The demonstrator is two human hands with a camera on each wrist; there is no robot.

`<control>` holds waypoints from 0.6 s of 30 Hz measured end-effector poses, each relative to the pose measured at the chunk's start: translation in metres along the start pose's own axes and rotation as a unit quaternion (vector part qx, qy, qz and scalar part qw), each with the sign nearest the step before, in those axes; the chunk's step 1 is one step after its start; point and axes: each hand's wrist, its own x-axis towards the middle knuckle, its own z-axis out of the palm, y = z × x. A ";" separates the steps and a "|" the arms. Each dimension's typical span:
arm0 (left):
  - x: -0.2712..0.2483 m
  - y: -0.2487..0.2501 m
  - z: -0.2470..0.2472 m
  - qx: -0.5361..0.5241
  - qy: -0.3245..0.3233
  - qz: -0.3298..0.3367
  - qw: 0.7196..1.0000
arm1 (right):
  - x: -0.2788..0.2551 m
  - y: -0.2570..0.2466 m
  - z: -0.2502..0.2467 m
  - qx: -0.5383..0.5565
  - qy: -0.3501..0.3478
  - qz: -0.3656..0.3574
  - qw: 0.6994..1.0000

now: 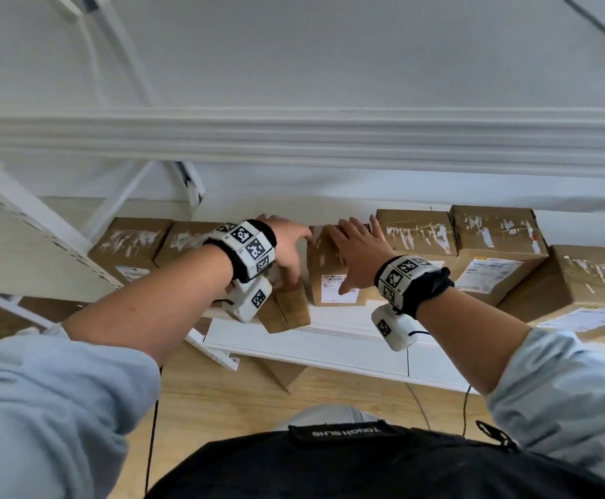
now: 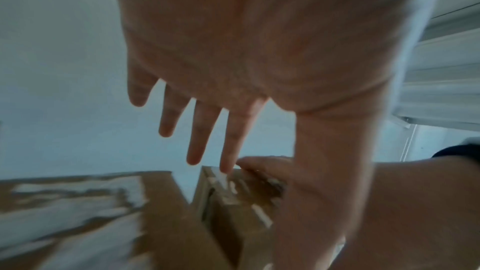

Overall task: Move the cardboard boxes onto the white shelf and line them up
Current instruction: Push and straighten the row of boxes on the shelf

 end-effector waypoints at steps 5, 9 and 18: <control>-0.003 -0.021 0.028 0.049 -0.047 -0.030 0.997 | 0.008 -0.001 -0.002 0.004 0.008 0.012 1.000; -0.002 -0.022 0.035 0.003 -0.014 -0.045 0.999 | 0.008 -0.002 -0.008 -0.015 -0.006 0.029 0.999; 0.017 -0.029 0.036 0.056 0.047 -0.079 0.994 | -0.004 -0.001 -0.001 0.050 -0.002 0.041 0.998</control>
